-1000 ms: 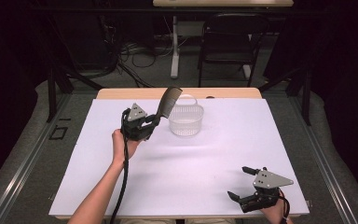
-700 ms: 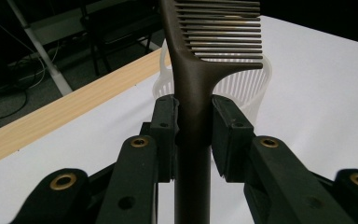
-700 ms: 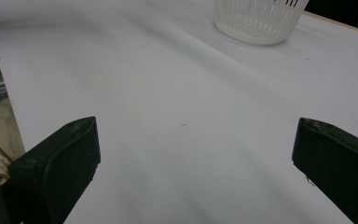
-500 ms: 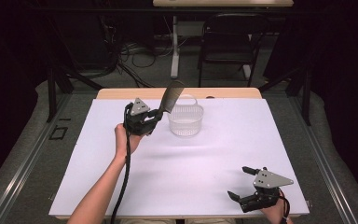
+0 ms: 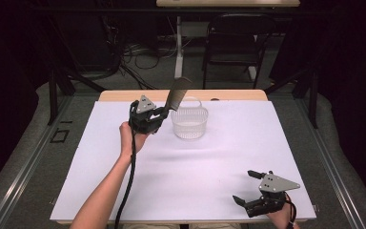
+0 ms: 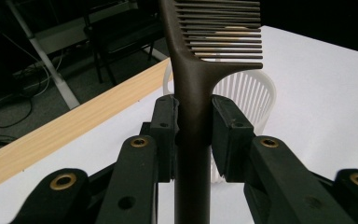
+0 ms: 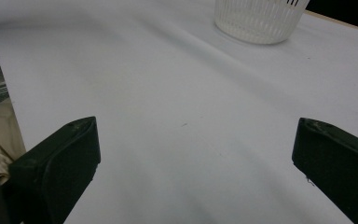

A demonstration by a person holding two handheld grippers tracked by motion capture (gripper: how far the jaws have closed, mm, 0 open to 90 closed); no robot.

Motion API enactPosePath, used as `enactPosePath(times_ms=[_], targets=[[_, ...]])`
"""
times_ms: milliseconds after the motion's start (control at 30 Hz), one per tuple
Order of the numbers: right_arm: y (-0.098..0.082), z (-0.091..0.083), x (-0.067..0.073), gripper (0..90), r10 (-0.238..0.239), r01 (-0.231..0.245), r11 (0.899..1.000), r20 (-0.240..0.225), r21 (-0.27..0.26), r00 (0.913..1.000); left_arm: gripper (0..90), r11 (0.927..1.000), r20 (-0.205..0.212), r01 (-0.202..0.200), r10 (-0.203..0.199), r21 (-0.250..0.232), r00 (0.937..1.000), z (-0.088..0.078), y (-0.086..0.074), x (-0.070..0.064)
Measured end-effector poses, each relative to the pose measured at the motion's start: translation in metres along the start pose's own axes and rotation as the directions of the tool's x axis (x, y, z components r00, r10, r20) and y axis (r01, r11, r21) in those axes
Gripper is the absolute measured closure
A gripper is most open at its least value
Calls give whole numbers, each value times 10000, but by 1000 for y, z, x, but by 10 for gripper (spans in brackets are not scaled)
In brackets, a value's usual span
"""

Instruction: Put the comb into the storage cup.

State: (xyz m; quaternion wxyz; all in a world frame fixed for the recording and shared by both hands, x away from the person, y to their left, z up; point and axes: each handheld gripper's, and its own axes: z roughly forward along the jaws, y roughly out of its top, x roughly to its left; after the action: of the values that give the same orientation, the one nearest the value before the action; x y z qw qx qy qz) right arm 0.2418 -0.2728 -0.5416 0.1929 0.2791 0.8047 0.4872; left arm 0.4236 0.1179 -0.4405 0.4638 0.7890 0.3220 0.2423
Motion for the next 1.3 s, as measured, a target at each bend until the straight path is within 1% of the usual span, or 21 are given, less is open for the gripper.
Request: enactPosePath(times_ms=[200,400,600,767,867,1033,1300], targets=[[0,0,0,8,19,-19,10000,-9,-48,10000,721,9998,5,-167,167,-54,9999,3,4,-2],[1,-1,1,8,33,-33,10000,0,-32,10000,721,9996,15,-184,185,-218,9998,7,10,-3],[0,-1,-1,8,30,-30,10000,23,-4,10000,721,9982,-101,-496,493,-343,9987,11,19,-8],[0,-1,-1,7,42,-42,10000,-1,-7,10000,720,9971,-187,-643,636,-413,9978,13,26,-10],[0,-1,-1,8,46,-46,10000,1,2,10000,721,9964,-215,-640,629,-556,9978,12,30,-9],[0,-1,-1,8,87,-87,10000,4,-6,10000,721,9955,-298,-704,686,-640,9972,14,35,-8],[0,-1,-1,8,47,-47,10000,0,13,10000,721,9938,-381,-559,525,-957,9979,18,36,-8]])
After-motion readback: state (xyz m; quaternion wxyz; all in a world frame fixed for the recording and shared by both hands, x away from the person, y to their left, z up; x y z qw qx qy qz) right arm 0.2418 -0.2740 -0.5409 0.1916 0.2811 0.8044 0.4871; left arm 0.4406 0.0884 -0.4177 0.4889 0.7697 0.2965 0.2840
